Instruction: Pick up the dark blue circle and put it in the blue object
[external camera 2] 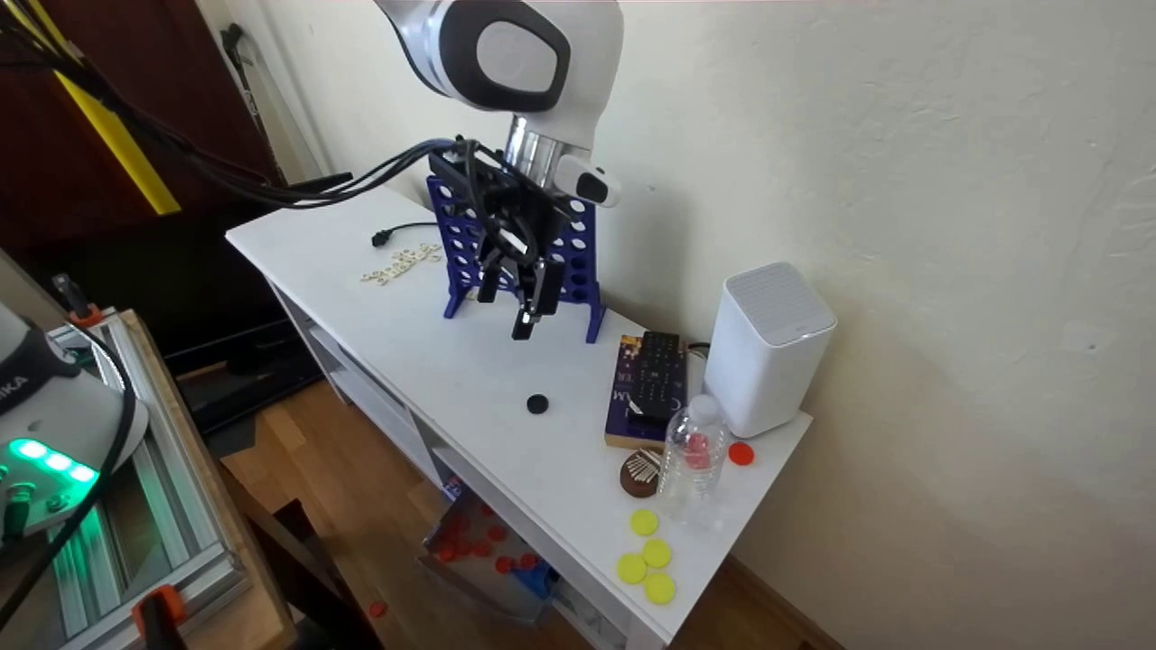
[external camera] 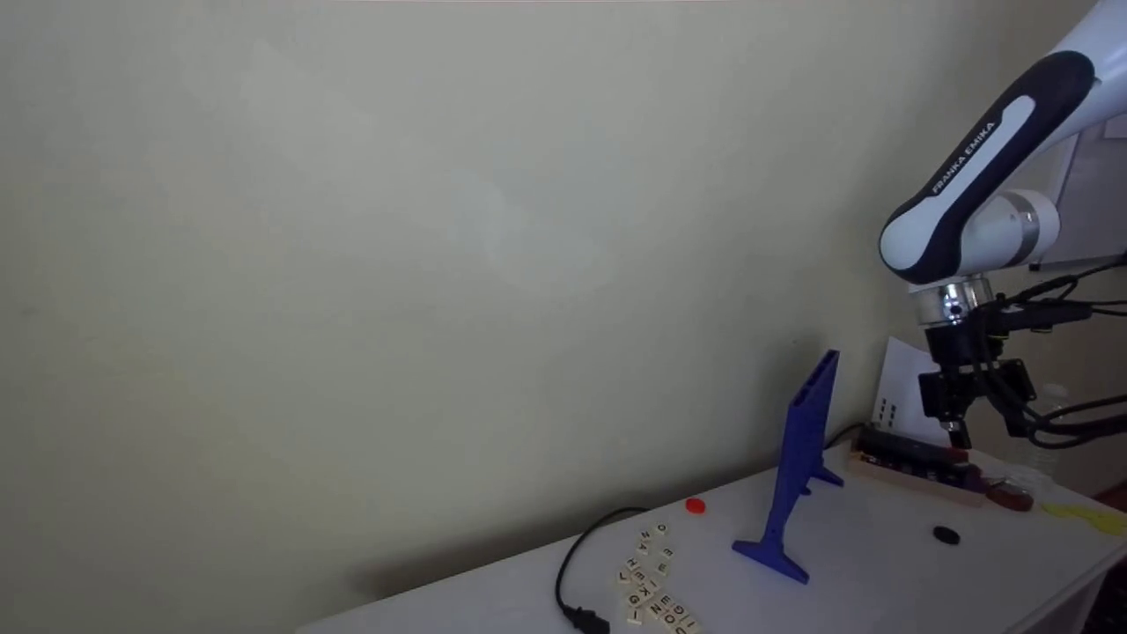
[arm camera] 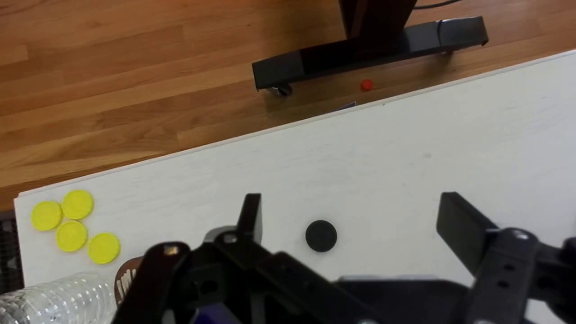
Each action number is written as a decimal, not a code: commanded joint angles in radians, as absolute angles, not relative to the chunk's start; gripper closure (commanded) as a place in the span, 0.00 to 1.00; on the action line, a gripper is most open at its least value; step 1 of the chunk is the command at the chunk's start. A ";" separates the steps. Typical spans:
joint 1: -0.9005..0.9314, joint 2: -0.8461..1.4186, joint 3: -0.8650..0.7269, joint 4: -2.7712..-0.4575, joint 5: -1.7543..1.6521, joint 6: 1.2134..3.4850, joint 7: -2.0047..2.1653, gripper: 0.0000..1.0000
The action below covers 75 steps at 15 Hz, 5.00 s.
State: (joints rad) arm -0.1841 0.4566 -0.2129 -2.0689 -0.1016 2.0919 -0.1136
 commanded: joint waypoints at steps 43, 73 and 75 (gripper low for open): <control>-0.339 0.934 -0.074 -1.754 -0.124 2.258 -0.396 0.06; -0.329 0.945 -0.072 -1.718 -0.106 2.211 -0.367 0.39; -0.326 0.946 -0.074 -1.715 -0.109 2.209 -0.365 0.41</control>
